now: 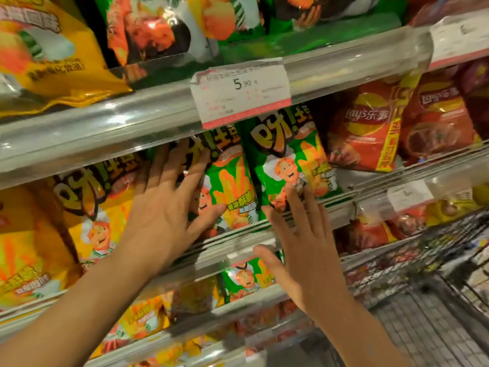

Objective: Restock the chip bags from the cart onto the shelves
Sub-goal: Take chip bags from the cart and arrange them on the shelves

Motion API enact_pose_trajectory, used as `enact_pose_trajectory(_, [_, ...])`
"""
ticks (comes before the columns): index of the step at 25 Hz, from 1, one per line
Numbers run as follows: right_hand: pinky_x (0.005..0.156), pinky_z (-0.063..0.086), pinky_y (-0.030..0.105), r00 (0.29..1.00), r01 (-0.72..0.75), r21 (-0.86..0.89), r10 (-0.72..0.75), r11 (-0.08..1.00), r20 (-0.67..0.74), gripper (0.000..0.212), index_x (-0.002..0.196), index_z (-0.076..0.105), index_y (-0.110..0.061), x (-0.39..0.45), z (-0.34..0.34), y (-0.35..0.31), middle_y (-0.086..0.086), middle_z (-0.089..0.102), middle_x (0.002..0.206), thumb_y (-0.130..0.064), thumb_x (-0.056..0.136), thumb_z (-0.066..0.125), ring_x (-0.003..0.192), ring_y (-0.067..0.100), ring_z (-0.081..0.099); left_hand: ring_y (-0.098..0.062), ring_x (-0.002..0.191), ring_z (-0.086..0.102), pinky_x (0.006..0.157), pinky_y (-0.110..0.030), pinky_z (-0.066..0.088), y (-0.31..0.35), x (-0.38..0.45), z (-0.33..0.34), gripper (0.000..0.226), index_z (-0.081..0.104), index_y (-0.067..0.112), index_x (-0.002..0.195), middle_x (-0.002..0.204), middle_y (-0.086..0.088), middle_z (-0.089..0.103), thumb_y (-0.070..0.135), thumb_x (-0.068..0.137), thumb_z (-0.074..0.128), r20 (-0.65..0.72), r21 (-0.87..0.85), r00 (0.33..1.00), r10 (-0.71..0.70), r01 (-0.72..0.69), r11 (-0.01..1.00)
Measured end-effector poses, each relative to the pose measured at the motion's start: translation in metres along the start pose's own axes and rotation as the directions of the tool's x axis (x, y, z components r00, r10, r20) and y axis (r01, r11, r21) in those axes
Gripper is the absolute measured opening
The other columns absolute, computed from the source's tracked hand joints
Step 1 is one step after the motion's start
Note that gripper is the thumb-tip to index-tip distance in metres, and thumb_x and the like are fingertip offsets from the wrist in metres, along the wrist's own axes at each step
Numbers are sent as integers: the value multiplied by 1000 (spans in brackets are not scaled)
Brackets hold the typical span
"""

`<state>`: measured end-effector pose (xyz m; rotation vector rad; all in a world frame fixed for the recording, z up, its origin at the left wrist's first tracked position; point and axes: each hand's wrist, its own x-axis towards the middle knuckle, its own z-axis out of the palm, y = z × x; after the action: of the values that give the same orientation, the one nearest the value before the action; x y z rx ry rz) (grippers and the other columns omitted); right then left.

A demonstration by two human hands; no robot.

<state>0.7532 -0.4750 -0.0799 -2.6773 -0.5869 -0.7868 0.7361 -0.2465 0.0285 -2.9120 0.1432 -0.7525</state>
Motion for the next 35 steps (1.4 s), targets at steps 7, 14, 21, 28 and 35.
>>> enact_pose_trajectory(7, [118,30,63,1000,18,-25,-19,1000,-22,66,143,54,-20,-1,6,-3,20,31,163,-65,97,37,152,46,24,-34,155,8,119,-61,24,-5,-55,1,76,19,19,160,164,-13,20,53,97,46,-137,-120,989,63,-80,990])
enact_pose_trajectory(14, [119,29,61,990,52,63,-43,997,-132,67,150,49,-13,-16,-11,-64,20,34,162,-52,95,50,152,41,26,-33,156,5,117,-66,20,-86,-186,1,74,21,24,160,167,-7,17,59,97,36,-82,19,991,-102,104,994])
enact_pose_trajectory(21, [122,26,59,918,395,109,-395,912,-15,82,154,42,-27,-5,2,-203,10,26,166,-44,81,75,154,39,21,-40,153,13,116,-65,25,-141,-207,-4,75,33,18,156,166,-10,23,61,95,36,19,129,999,-48,45,991])
enact_pose_trajectory(28, [118,26,67,919,395,-62,-394,917,24,104,160,21,-31,-2,25,-213,11,15,171,-56,77,79,155,43,14,-37,153,-16,120,-63,10,-143,-209,0,84,7,22,161,169,-6,-10,70,96,28,94,175,992,-84,66,982])
enact_pose_trajectory(35, [117,28,67,925,373,-92,-378,923,-42,87,153,46,-20,-8,32,-218,15,27,166,-52,78,76,152,45,24,-35,155,-9,122,-60,11,-154,-215,-4,72,17,22,161,170,-5,-2,57,102,38,112,119,994,6,-20,993])
